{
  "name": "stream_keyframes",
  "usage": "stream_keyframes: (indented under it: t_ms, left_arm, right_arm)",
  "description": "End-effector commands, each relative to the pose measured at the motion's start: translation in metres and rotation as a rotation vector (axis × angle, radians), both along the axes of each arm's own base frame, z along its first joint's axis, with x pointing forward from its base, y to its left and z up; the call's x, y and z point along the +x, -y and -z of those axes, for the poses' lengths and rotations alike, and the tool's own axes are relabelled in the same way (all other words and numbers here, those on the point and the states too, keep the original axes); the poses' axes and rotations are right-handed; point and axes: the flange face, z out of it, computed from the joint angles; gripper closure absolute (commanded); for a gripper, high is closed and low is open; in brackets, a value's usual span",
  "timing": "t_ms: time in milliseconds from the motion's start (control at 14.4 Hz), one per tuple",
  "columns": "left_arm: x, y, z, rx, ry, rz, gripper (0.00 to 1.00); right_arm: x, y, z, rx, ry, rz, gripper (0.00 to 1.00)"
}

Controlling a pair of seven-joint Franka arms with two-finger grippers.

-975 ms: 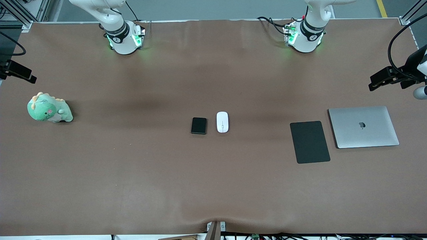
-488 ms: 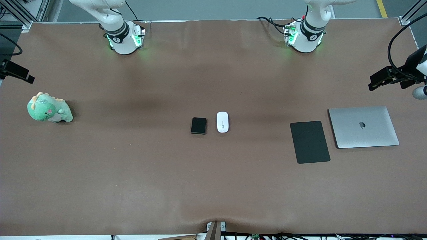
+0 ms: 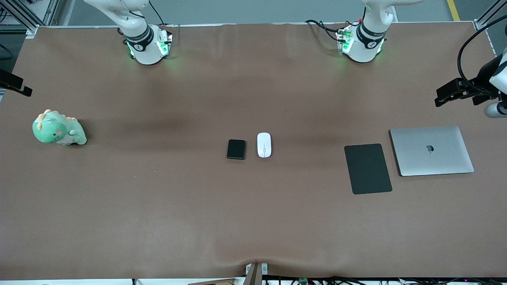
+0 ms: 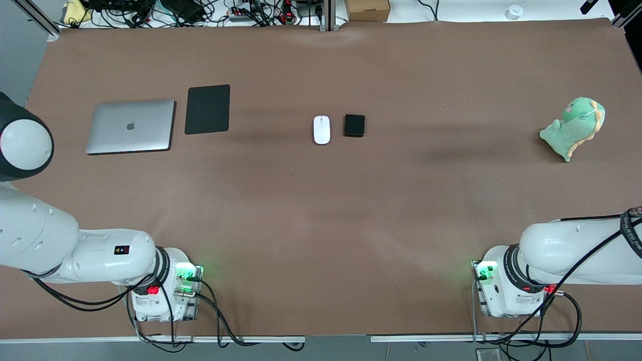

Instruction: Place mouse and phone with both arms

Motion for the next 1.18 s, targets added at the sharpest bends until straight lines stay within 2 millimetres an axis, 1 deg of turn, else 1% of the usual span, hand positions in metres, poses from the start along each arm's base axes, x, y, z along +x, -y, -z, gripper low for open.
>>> stream_keyframes:
  t_ms: [0,70,139,209,279,348,418,488,697,905,975,1114]
  left_arm:
    - [0.002,0.012,0.002,0.01,-0.006,0.02,0.0]
    - [0.005,0.019,0.01,0.008,-0.018,0.033,0.0]
    - [0.007,0.026,0.012,0.006,-0.02,0.042,0.0]
    - [0.015,0.032,0.021,0.003,-0.011,0.052,0.0]
    - [0.023,0.049,0.034,-0.012,-0.009,0.071,0.0]
    - [0.027,0.067,0.04,-0.025,0.002,0.083,0.0]
    - [0.033,0.082,0.057,-0.023,-0.018,0.08,0.0]
    - [0.035,0.1,0.067,-0.02,-0.026,0.072,0.0]
    - [0.04,0.173,0.111,-0.012,-0.037,0.124,0.0]
    - [0.043,0.231,0.165,-0.012,-0.054,0.147,0.0]
    - [0.044,0.246,0.179,-0.018,-0.052,0.148,0.0]
    - [0.041,0.285,0.208,-0.028,-0.036,0.153,0.0]
  right_arm:
    - [0.004,0.004,0.005,0.007,-0.003,-0.014,0.0]
    - [0.007,0.005,0.01,0.009,-0.012,-0.014,0.0]
    - [0.014,0.006,0.025,0.013,-0.04,-0.016,0.0]
    - [0.022,0.007,0.044,0.019,-0.08,-0.017,0.0]
    - [0.022,0.007,0.047,0.023,-0.096,-0.018,0.0]
    - [0.022,0.008,0.048,0.021,-0.1,-0.018,0.0]
    - [0.023,0.009,0.05,0.018,-0.104,-0.015,0.0]
    - [0.024,0.01,0.052,0.011,-0.108,-0.016,0.0]
    - [0.025,0.01,0.057,0.005,-0.118,-0.018,0.0]
    - [0.032,0.007,0.07,0.006,-0.134,-0.016,0.0]
    - [0.035,0.004,0.076,0.007,-0.143,-0.021,0.0]
    - [0.041,0.002,0.084,0.009,-0.139,-0.024,0.0]
